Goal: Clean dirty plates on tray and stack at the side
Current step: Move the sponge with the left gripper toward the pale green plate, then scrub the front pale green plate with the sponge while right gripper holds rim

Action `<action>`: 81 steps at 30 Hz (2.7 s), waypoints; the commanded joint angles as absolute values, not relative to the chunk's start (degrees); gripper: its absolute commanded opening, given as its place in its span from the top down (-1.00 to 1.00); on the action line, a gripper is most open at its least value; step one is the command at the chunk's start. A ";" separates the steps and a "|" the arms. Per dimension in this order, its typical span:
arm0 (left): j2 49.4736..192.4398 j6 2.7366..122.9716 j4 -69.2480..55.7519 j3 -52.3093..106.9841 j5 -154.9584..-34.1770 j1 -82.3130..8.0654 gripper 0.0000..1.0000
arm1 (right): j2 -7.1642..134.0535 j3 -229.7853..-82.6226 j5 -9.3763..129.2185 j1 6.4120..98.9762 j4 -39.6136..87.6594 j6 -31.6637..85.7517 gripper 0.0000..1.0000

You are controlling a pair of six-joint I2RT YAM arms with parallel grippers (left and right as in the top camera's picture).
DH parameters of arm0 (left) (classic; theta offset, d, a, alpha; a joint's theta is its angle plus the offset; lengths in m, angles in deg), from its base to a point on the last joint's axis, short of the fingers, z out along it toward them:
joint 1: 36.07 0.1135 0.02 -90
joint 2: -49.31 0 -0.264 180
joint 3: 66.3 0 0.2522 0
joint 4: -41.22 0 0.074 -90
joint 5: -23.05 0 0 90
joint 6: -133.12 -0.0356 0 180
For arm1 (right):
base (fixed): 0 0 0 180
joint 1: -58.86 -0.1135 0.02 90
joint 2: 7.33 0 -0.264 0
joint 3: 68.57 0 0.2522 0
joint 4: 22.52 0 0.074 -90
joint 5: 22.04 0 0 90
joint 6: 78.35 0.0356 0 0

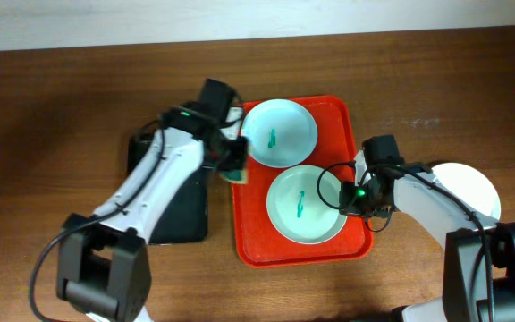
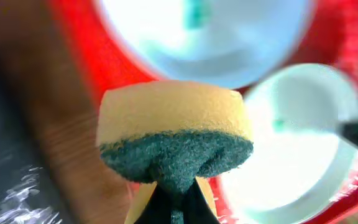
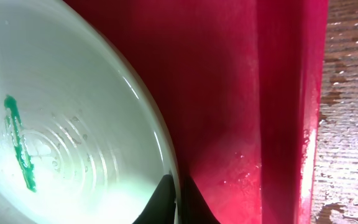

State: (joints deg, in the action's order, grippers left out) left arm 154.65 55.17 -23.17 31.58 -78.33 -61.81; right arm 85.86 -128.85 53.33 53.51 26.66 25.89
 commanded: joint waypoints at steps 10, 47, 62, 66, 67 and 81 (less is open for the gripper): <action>172.00 65.79 -12.20 31.95 -82.68 -80.67 1.00 | 87.76 -127.87 55.12 53.25 28.82 25.89 0.91; 174.98 70.54 -18.74 34.73 -81.67 -82.90 1.00 | 87.76 -127.87 55.10 53.25 29.63 25.86 0.91; 174.98 70.97 -31.15 39.42 -40.43 -80.04 1.00 | 87.76 -127.87 55.10 53.25 29.69 25.86 0.92; 174.98 70.93 -28.62 39.45 -49.37 -80.04 1.00 | 87.76 -127.87 55.12 53.25 29.80 25.86 0.92; 174.98 70.91 -27.37 39.45 -55.42 -80.06 1.00 | 87.76 -127.87 55.12 53.25 29.80 25.86 0.92; 175.00 69.23 -19.55 39.40 -84.51 -85.85 1.00 | 87.76 -127.87 55.12 53.25 29.98 25.86 0.91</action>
